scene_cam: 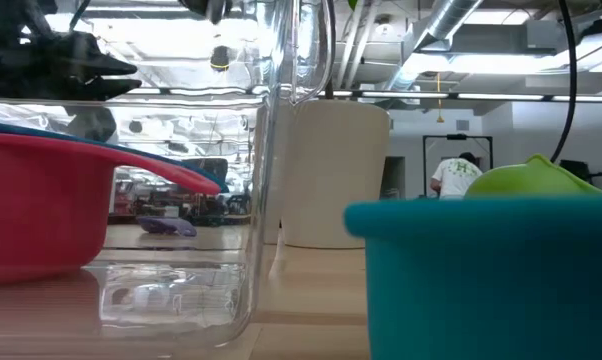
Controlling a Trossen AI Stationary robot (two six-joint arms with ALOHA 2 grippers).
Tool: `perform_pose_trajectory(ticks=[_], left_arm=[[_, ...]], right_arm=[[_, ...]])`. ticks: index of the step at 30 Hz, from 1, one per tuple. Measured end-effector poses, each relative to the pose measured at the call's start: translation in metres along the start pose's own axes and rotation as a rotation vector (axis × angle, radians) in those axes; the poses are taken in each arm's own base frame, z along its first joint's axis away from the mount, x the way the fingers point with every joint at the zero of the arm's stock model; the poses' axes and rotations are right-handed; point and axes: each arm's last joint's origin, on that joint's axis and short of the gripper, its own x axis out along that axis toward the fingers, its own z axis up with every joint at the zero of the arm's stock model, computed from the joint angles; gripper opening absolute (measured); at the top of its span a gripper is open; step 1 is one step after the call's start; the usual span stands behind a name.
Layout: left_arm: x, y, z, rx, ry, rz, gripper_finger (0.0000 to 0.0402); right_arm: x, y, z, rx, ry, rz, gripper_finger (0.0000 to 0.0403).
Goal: Nest measuring cups in basket
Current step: Stack the yellow measuring cup on the blue measuring cup
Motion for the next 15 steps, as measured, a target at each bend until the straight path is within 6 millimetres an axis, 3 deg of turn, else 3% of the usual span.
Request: perform_pose_trajectory(ticks=[5, 9, 15], left_arm=[[0.0, 0.0, 0.0, 0.0, 0.0, 0.0, 0.0059], [0.0, 0.0, 0.0, 0.0, 0.0, 0.0, 0.0059], [0.0, 0.0, 0.0, 0.0, 0.0, 0.0, 0.0059]], right_arm=[[-0.008, 0.009, 0.013, 0.008, -0.025, 0.081, 0.006], [-0.021, 0.034, 0.016, -0.05, -0.021, 0.275, 0.0055], [-0.038, 0.077, -0.01, 0.013, -0.002, 0.378, 0.0041]])
